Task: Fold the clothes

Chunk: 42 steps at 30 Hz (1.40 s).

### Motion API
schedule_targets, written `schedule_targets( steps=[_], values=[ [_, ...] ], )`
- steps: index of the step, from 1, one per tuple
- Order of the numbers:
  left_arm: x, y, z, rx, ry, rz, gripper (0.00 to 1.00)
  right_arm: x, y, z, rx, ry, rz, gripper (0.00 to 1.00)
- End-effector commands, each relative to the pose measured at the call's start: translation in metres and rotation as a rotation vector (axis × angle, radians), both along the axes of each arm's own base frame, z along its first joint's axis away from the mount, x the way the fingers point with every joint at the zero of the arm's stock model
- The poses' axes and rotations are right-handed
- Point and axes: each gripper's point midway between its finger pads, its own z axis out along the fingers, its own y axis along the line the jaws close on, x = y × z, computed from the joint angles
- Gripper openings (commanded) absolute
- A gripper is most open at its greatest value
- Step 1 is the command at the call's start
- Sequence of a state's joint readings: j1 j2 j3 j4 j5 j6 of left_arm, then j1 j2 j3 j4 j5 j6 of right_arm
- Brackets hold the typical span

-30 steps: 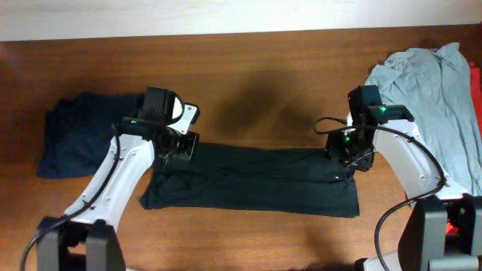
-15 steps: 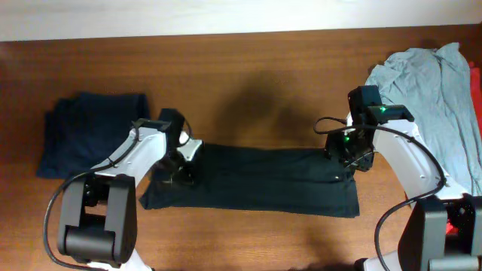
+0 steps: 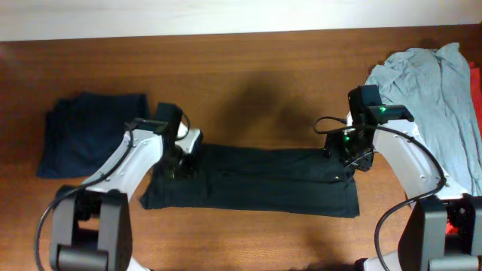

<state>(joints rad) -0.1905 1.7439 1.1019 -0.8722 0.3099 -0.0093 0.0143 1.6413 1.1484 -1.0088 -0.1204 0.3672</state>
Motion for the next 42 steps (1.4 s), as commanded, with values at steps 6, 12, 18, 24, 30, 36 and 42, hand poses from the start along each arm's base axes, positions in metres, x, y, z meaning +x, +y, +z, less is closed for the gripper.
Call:
schedule_targets(
  steps=[6,12,18,24,30,36,42],
  values=[
    [0.048,0.027,-0.008,0.167,-0.192,0.046,0.05,0.001,-0.024,-0.019,0.000,0.057,-0.087,0.33],
    [0.042,0.032,-0.041,0.201,-0.114,0.039,0.02,0.007,-0.040,-0.053,0.009,0.096,-0.073,0.14],
    [0.041,0.032,-0.047,0.205,-0.098,0.038,0.02,0.018,-0.048,-0.056,-0.025,0.054,-0.061,0.33],
    [0.041,0.032,-0.047,0.205,-0.097,0.038,0.02,0.017,-0.055,-0.058,-0.054,0.057,-0.066,0.35],
    [0.040,0.032,-0.047,0.205,-0.097,0.037,0.02,0.021,-0.056,-0.066,-0.057,0.030,-0.067,0.36],
    [0.040,0.032,-0.047,0.206,-0.097,0.038,0.02,0.017,-0.055,-0.074,-0.058,0.024,-0.067,0.22],
    [0.041,0.032,-0.047,0.206,-0.098,0.038,0.02,0.033,-0.081,-0.073,-0.200,-0.040,-0.087,0.03]
  ],
)
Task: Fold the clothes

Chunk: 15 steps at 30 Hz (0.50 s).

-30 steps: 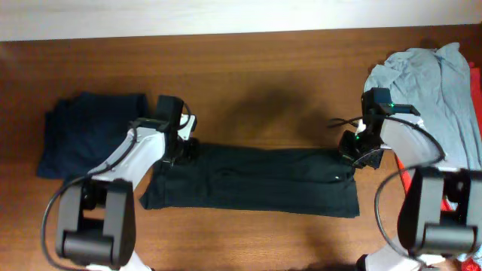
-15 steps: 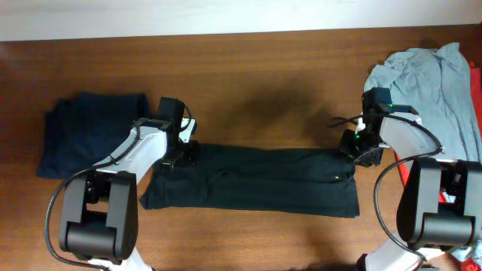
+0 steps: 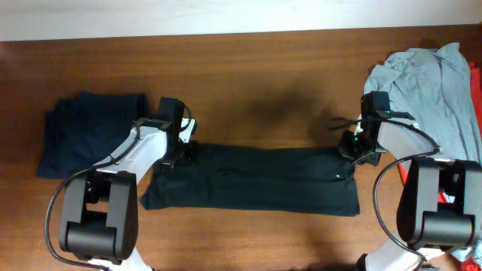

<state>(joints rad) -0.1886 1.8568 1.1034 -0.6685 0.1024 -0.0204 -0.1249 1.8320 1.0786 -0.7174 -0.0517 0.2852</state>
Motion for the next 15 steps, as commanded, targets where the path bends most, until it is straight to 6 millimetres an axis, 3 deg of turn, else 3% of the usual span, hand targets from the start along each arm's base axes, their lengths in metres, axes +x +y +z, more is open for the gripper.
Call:
schedule_targets(
  steps=[1,15],
  values=[
    [-0.005,0.005,-0.010,0.024,0.029,0.008,0.02,0.005,-0.027,-0.003,-0.137,-0.019,-0.036,0.04],
    [-0.004,0.013,-0.011,0.067,0.021,0.014,0.02,0.016,-0.049,0.003,-0.263,-0.063,-0.057,0.04]
  ],
)
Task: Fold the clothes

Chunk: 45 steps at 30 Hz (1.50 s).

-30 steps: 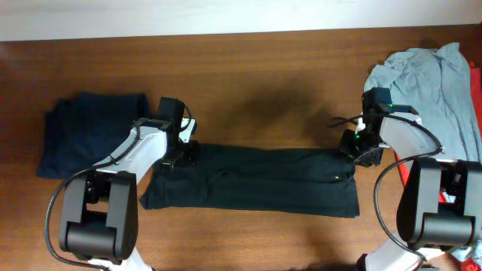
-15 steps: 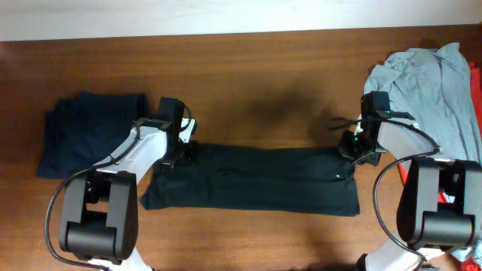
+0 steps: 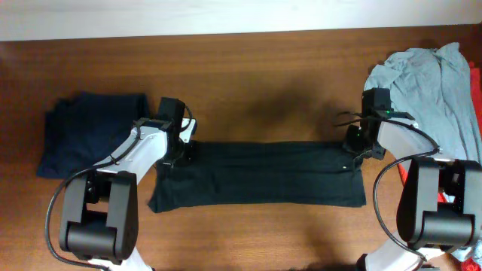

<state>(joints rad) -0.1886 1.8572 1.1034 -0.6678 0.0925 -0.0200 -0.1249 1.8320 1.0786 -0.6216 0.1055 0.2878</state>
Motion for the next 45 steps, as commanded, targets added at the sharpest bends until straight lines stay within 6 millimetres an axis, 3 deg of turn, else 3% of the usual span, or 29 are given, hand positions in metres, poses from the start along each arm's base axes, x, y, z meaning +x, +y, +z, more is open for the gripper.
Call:
schedule_targets(
  steps=[1,6,9,10,12,17,20,29,32,34,36,45],
  values=[
    [-0.004,0.012,-0.011,0.062,0.023,0.014,0.02,-0.003,-0.022,0.000,-0.111,0.010,-0.039,0.05],
    [-0.003,0.013,-0.010,0.067,0.017,0.015,0.00,-0.002,-0.007,0.001,-0.027,0.021,0.016,0.09],
    [0.000,0.012,-0.008,0.065,0.010,0.015,0.01,0.002,0.002,0.016,0.024,0.007,0.036,0.21],
    [0.002,0.012,-0.006,0.064,0.003,0.015,0.02,0.002,0.002,0.030,0.032,0.000,0.007,0.34],
    [0.005,0.011,-0.005,0.062,-0.004,0.015,0.02,-0.003,0.000,0.040,0.041,0.004,-0.044,0.47],
    [0.009,0.011,-0.002,0.060,-0.017,0.016,0.05,-0.028,0.002,0.040,0.149,0.081,-0.164,0.51],
    [0.009,0.010,-0.002,0.060,-0.017,0.016,0.06,-0.044,0.018,0.029,0.248,0.132,-0.174,0.50],
    [0.011,0.010,-0.001,0.059,-0.023,0.016,0.06,-0.054,0.031,-0.003,0.319,0.109,-0.228,0.34],
    [0.011,0.010,-0.001,0.059,-0.023,0.016,0.06,-0.057,0.026,-0.010,0.286,0.107,-0.234,0.29],
    [0.011,0.010,-0.001,0.059,-0.023,0.016,0.06,-0.059,0.015,-0.012,0.223,0.110,-0.248,0.12],
    [0.011,0.010,-0.001,0.059,-0.023,0.016,0.06,-0.060,0.008,-0.012,0.186,0.113,-0.255,0.06],
    [0.011,0.012,-0.001,0.071,-0.025,0.018,0.05,-0.064,-0.023,-0.001,0.037,0.143,-0.236,0.06]
  ],
)
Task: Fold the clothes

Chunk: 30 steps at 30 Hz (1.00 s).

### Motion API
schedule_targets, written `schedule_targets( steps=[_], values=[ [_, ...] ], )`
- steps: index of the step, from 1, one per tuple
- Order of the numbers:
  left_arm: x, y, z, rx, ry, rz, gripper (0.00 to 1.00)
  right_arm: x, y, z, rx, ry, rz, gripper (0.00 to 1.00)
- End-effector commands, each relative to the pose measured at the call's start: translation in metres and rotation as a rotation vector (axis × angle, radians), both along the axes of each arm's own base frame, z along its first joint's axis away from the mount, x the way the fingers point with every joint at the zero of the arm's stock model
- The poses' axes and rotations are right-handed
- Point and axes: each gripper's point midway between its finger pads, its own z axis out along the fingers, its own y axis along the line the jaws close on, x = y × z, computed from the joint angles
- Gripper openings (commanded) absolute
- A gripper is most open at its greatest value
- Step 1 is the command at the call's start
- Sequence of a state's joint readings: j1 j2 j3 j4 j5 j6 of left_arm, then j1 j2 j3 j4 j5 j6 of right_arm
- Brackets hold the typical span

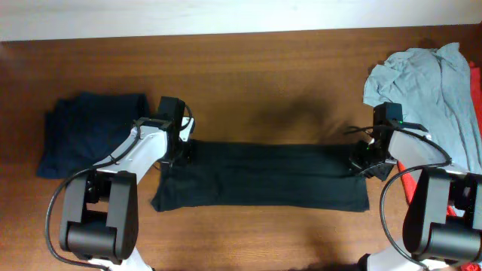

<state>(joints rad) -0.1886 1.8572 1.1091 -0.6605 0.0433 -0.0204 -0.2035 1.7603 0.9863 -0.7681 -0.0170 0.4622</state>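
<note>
A dark, long folded garment (pixel 260 177) lies stretched flat across the middle of the table. My left gripper (pixel 178 151) sits at its far left corner, fingers down on the cloth and apparently shut on it. At the far right corner my right gripper (pixel 363 162) is pressed onto the hem, also apparently shut on the cloth. The fingertips of both are hidden under the wrists in the overhead view.
A folded navy garment (pixel 89 132) lies at the left of the table. A crumpled light blue-grey pile (pixel 425 83) fills the back right, with something red (pixel 407 179) beside the right arm's base. The table's far edge meets a white wall.
My right gripper has moved further right and nearer the front edge. The dark garment's right end went with it, so the cloth lies longer and smoother. The left gripper stayed put.
At first both grippers stood on the ends of a wrinkled dark garment. The right gripper then stood further right at the corner. Later the cloth lay flatter and wider. Now it is stretched taut between both grippers, its right end closest to the right arm's base.
</note>
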Motion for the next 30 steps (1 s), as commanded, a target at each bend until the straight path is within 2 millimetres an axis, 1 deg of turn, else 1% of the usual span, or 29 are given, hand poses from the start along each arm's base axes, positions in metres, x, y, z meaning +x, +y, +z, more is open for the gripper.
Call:
schedule_targets(
  steps=[1,6,8,10,13,17,19,21,22,24,27,30],
  values=[
    [0.006,0.005,-0.003,0.025,-0.004,0.010,0.05,-0.001,-0.030,0.006,-0.127,0.021,0.014,0.07],
    [0.006,0.005,-0.003,0.025,-0.004,0.010,0.05,0.005,-0.034,0.009,-0.130,-0.003,0.021,0.17],
    [0.007,0.005,-0.002,0.024,-0.008,0.010,0.05,0.011,-0.029,0.010,-0.105,-0.022,0.080,0.18],
    [0.011,0.004,0.001,0.022,-0.018,0.012,0.05,0.015,-0.030,0.015,-0.107,-0.030,0.113,0.19],
    [0.023,0.005,0.016,0.019,-0.036,0.018,0.06,0.021,-0.034,0.024,-0.107,-0.042,0.097,0.19],
    [0.040,0.011,0.041,0.014,-0.062,0.042,0.09,0.032,-0.037,0.040,-0.096,-0.063,0.088,0.20],
    [0.047,0.014,0.053,0.013,-0.071,0.053,0.10,0.036,-0.034,0.050,-0.072,-0.072,0.090,0.22],
    [0.048,0.014,0.060,0.009,-0.068,0.055,0.11,0.039,-0.022,0.056,-0.006,-0.081,0.104,0.25],
    [0.043,0.011,0.061,-0.008,-0.043,0.049,0.11,0.038,-0.002,0.060,0.102,-0.090,0.151,0.29],
    [0.032,0.000,0.059,-0.063,0.006,0.036,0.10,0.030,0.019,0.062,0.211,-0.074,0.157,0.33],
    [0.017,-0.014,0.055,-0.117,0.062,0.013,0.06,0.017,0.035,0.060,0.262,-0.028,0.193,0.35],
    [0.007,-0.025,0.046,-0.112,0.080,-0.038,0.06,0.007,0.049,0.051,0.273,0.006,0.231,0.36]
  ],
)
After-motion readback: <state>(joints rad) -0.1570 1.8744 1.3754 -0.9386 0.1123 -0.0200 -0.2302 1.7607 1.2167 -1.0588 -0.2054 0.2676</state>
